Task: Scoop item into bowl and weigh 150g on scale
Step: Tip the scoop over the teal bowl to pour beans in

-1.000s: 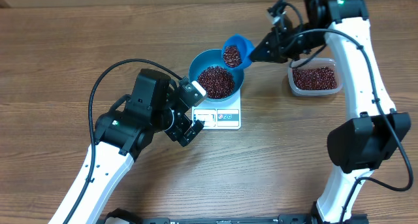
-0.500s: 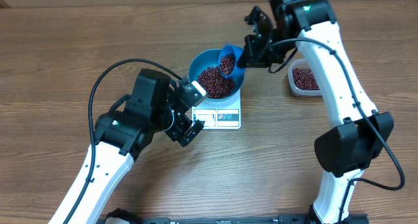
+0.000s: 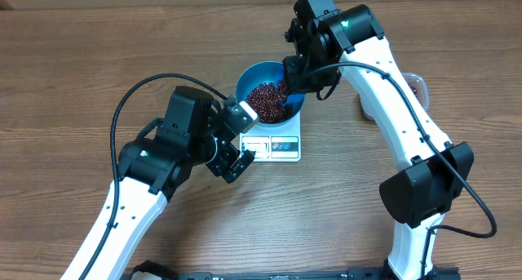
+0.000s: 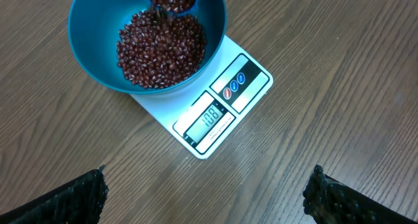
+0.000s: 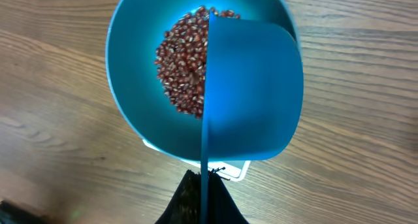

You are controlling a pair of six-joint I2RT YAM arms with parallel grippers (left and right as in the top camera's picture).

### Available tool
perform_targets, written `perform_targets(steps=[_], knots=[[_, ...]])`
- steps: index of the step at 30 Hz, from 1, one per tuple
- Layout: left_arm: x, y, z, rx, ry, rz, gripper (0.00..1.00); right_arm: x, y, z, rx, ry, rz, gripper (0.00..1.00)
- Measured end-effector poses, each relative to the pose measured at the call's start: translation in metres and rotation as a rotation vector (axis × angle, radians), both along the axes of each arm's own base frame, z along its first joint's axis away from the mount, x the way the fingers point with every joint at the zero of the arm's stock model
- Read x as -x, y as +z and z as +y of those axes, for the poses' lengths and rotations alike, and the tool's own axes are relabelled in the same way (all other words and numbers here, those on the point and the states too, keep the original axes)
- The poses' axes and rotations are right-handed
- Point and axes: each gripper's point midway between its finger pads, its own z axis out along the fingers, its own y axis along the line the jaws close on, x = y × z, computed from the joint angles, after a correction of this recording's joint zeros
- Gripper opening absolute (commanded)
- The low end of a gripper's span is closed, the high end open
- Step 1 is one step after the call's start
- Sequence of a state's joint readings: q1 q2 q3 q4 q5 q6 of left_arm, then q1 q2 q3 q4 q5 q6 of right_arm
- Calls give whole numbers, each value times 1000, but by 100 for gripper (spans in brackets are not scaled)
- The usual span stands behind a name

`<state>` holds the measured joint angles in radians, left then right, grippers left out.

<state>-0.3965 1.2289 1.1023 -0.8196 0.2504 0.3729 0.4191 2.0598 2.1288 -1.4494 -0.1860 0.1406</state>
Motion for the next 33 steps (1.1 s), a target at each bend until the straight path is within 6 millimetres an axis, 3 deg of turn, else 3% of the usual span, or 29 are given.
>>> perform_targets(steps=[33], knots=[[0, 0, 0, 0, 0, 0, 99, -5, 0, -2, 18, -19, -22, 4]])
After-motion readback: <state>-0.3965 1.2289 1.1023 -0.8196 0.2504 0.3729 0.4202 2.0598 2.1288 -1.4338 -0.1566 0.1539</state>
